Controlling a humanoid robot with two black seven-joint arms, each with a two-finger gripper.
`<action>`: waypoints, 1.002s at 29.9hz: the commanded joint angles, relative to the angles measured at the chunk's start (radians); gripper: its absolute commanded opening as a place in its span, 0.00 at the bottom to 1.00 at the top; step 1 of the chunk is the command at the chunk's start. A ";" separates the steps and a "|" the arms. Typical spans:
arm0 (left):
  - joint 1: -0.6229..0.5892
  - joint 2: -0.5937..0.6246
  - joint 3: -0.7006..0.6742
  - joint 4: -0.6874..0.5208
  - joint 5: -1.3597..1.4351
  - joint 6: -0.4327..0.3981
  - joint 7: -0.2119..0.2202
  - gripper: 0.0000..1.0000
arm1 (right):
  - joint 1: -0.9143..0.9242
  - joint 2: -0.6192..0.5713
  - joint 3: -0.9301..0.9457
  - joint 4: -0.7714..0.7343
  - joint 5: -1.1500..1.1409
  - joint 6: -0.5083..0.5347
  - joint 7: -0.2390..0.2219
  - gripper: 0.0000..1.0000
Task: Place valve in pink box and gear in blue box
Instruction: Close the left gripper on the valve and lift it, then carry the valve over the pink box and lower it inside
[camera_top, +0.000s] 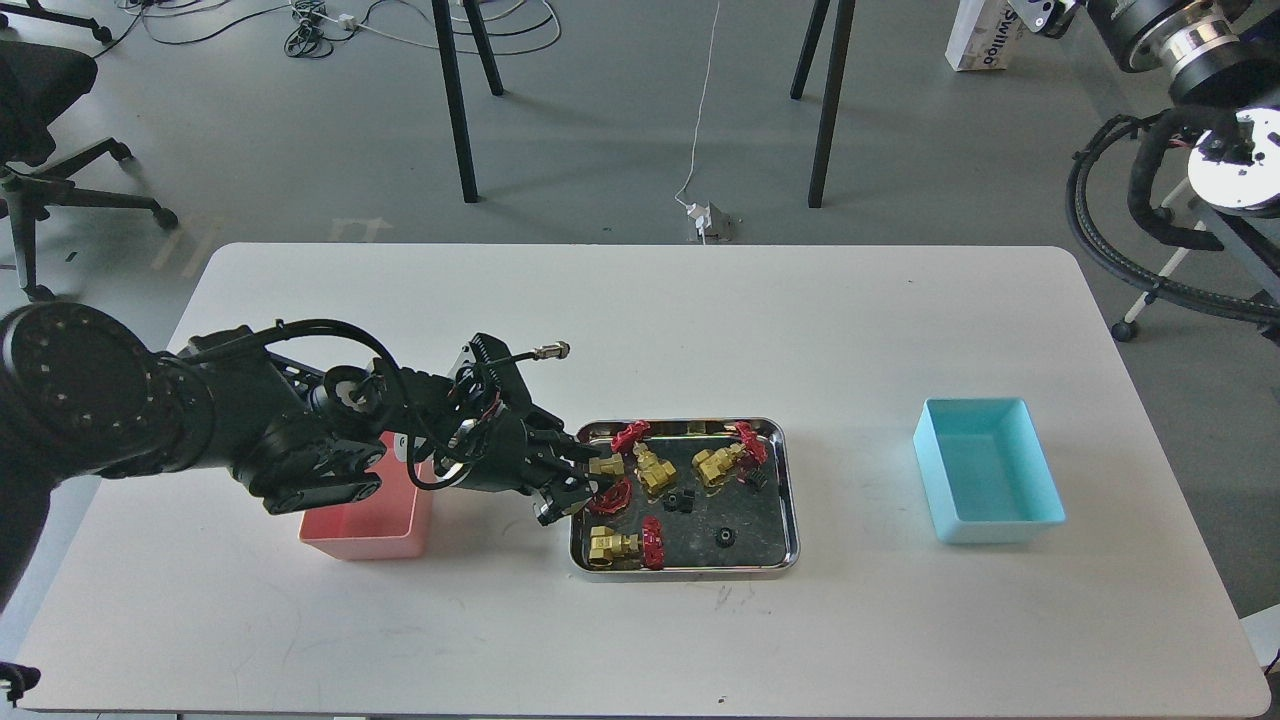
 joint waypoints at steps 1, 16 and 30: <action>-0.004 0.000 -0.002 -0.003 -0.001 0.000 0.000 0.26 | -0.002 0.000 0.001 0.000 0.000 0.000 0.000 1.00; -0.056 0.028 -0.044 -0.057 0.002 -0.002 0.000 0.16 | -0.013 -0.002 0.005 0.001 0.000 0.000 0.000 1.00; -0.245 0.408 -0.123 -0.382 0.035 0.003 0.000 0.16 | 0.000 -0.002 0.018 0.008 0.005 -0.064 -0.002 1.00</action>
